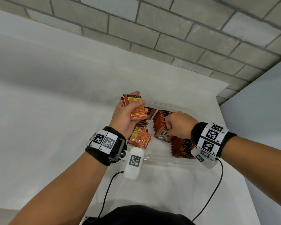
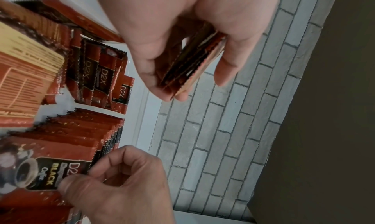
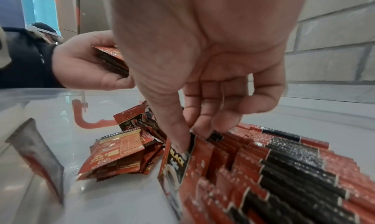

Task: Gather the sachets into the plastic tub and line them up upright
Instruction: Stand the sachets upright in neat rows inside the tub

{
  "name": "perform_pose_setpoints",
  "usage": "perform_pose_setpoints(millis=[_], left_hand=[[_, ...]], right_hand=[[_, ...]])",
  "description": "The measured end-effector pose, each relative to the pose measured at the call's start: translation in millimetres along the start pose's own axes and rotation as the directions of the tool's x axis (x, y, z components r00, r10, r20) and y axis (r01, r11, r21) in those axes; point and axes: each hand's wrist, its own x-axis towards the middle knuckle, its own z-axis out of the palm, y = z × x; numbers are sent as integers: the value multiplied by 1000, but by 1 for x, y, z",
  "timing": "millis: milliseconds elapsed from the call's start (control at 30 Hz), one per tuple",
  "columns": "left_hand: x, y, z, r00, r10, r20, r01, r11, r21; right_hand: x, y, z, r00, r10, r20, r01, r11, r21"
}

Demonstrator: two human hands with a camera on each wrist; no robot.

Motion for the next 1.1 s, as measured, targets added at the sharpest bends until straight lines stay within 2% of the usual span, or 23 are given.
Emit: perform_pose_setpoints(millis=[433, 633, 700, 767, 833, 867, 933, 1000, 1100], left_hand=[[1, -1, 0, 1000, -7, 7, 7, 1000, 20], [-1, -1, 0, 994, -103, 48, 106, 992, -73], [-2, -2, 0, 988, -129, 84, 135, 989, -63], [-4, -3, 3, 983, -147, 114, 148, 989, -5], [-6, -6, 9, 979, -153, 134, 142, 986, 84], [-7, -6, 11, 977, -157, 143, 139, 982, 127], [-10, -8, 17, 970, -169, 176, 135, 973, 187], [-14, -12, 22, 962, -173, 212, 127, 968, 214], [-19, -17, 25, 963, -173, 206, 119, 961, 251]], right_hand=[[3, 3, 4, 999, -17, 41, 18, 999, -32], [-8, 5, -4, 998, -56, 22, 55, 997, 50], [-18, 6, -15, 996, -83, -27, 85, 991, 107], [-29, 7, -25, 981, -76, -180, 128, 945, 301], [-38, 5, -29, 942, -10, -335, 201, 816, 542], [-41, 2, -28, 932, 21, -362, 225, 751, 621], [-47, -3, -21, 938, 23, -347, 244, 668, 704], [-50, -5, -12, 940, 1, -341, 267, 621, 737], [-54, -2, -9, 910, 53, -411, 301, 596, 744]])
